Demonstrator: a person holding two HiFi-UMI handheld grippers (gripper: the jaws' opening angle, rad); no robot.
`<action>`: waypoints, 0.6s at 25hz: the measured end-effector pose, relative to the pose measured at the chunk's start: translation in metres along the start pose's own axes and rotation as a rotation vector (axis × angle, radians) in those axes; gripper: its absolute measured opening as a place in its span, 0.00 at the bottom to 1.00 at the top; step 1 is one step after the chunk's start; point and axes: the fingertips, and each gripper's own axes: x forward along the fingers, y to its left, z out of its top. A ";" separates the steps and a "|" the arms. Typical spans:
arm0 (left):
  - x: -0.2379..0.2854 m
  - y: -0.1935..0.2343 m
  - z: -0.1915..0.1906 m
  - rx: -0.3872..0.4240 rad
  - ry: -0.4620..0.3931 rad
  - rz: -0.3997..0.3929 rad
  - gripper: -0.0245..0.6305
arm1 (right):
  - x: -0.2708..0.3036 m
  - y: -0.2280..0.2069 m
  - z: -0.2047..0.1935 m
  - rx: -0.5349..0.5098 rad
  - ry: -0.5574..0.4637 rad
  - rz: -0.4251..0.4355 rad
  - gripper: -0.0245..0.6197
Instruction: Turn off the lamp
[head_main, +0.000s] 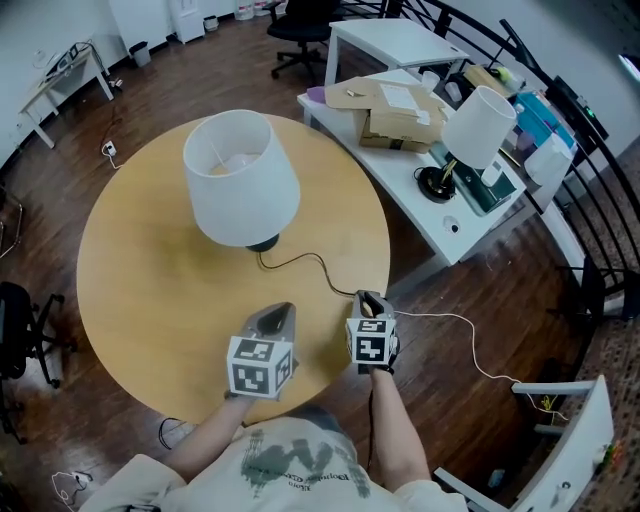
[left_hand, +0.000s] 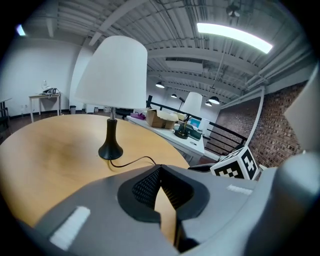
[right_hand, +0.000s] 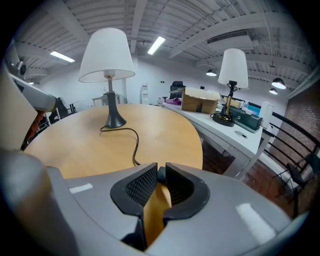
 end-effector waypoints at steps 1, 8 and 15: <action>-0.004 0.000 0.001 0.002 -0.003 0.000 0.03 | -0.007 0.002 0.005 0.005 -0.015 0.000 0.11; -0.036 -0.007 0.006 0.038 -0.045 -0.039 0.03 | -0.051 0.032 0.024 0.023 -0.090 0.001 0.11; -0.078 0.000 0.008 0.070 -0.087 -0.063 0.03 | -0.095 0.068 0.040 0.052 -0.166 -0.003 0.11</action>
